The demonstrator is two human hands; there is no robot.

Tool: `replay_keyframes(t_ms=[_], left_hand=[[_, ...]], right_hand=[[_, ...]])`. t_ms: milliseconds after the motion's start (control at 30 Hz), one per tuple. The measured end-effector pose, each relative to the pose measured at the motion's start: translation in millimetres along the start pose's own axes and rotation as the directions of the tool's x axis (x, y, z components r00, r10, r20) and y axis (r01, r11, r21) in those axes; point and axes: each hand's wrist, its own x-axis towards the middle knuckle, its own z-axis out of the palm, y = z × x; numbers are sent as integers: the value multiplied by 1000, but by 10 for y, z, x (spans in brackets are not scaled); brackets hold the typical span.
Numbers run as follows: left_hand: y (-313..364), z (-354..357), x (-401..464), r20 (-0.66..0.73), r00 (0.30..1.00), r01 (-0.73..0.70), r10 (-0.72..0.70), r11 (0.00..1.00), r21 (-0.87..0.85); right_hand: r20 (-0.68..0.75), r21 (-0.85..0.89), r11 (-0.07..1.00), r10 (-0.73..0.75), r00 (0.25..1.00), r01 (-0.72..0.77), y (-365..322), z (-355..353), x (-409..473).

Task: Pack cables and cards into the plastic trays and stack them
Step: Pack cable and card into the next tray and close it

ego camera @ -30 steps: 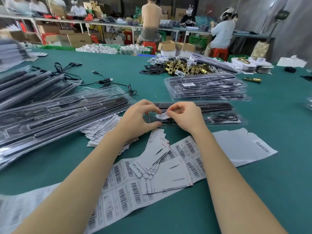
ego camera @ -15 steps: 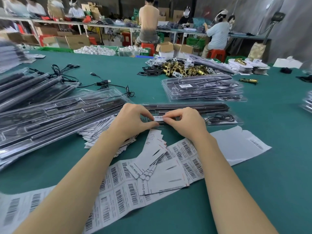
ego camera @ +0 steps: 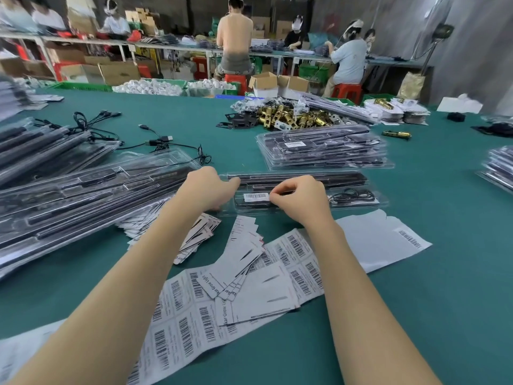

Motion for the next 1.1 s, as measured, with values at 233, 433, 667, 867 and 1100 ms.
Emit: replay_keyframes(t_ms=[233,433,667,867,1100], left_hand=[[55,-27,219,107,978,192,-177,970,-151],[57,-62,302,171,950,302,-262,907,-293],[83,-83,250,295,911,404,-288,770,-495],[106,-21,60,477,878,434,42,351,-830],[92,-10,165,386,916,382,110,56,-923]], right_hand=[[34,45,999,12,999,-13,-24,56,-21],[95,109,993,43,995,-53,-34,-22,-26],[39,118,992,-38,999,33,-75,-127,-29],[-225,153,978,-107,968,144,-166,-90,-37],[-638,302,773,-271,721,558,-289,45,-108]])
